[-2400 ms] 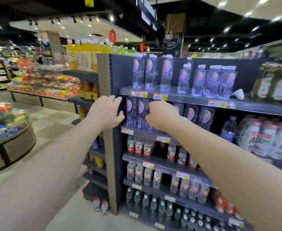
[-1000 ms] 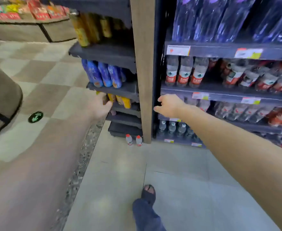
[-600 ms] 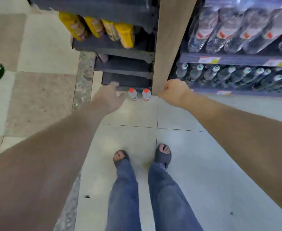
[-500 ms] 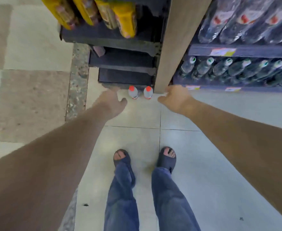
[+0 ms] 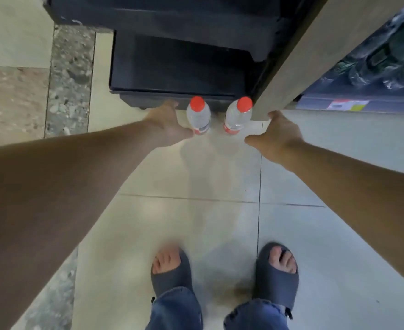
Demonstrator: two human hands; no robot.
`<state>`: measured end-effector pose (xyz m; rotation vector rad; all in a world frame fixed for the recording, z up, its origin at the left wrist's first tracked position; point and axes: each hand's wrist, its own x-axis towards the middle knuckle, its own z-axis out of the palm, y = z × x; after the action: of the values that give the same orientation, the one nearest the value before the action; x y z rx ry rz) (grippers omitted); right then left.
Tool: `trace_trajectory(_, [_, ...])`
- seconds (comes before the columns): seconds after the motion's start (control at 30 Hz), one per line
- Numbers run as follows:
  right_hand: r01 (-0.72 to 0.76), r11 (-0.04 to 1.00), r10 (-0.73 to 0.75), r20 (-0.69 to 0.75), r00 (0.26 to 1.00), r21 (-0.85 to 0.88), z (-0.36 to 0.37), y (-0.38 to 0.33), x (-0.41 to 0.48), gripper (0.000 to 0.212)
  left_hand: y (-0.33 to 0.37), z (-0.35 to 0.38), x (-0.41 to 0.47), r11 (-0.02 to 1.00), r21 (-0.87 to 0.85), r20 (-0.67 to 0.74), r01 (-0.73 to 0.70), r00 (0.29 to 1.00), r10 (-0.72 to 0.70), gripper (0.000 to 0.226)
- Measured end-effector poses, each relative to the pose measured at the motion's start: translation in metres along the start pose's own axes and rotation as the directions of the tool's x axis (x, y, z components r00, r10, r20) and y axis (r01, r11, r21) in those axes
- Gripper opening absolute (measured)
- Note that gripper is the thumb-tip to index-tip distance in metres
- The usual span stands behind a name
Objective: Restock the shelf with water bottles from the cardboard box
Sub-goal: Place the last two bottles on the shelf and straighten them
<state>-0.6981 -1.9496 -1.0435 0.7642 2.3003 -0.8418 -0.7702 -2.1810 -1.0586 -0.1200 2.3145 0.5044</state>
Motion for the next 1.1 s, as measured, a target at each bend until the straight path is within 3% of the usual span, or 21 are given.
trace_trajectory(0.07, [0.015,1.0,-0.015,0.013,1.0,0.019,0.018,0.007,0.027,0.074,-0.008,0.014,0.025,0.999,-0.02,0.006,-0.037,0.999,0.037,0.103])
trace_trajectory(0.13, [0.029,0.998,-0.029,0.006,1.0,0.049,0.033,0.009,0.051,0.069,-0.012,0.031,0.041,0.991,-0.102,-0.032,-0.087,0.996,0.084,0.099])
trace_trajectory(0.23, [0.082,0.988,-0.073,-0.071,0.995,0.131,0.053,0.01,0.078,0.079,-0.016,0.051,0.062,0.953,-0.233,-0.15,-0.195,0.975,0.163,0.088])
trace_trajectory(0.4, [0.178,0.954,-0.137,-0.176,0.975,0.242,0.067,0.009,0.085,0.063,-0.014,0.068,0.074,0.943,-0.206,-0.239,-0.262,0.948,0.211,0.077])
trace_trajectory(0.53, [0.196,0.95,-0.163,-0.149,0.975,0.243,0.059,0.015,0.068,0.058,-0.018,0.068,0.046,0.939,-0.218,-0.26,-0.267,0.943,0.208,0.063])
trace_trajectory(0.77, [0.209,0.912,-0.186,-0.098,0.978,0.354,-0.006,0.014,-0.068,0.062,0.007,0.01,-0.076,0.956,-0.074,-0.248,-0.282,0.934,0.257,0.051])
trace_trajectory(0.97, [0.231,0.943,-0.232,-0.026,0.972,0.238,-0.142,-0.031,-0.233,0.057,0.082,-0.092,-0.243,0.927,-0.013,-0.147,-0.376,0.917,0.37,0.062])
trace_trajectory(1.1, [0.236,0.935,-0.217,-0.101,0.971,0.263,-0.238,-0.068,-0.344,0.051,0.145,-0.177,-0.361,0.88,-0.024,-0.139,-0.474,0.874,0.466,0.062])
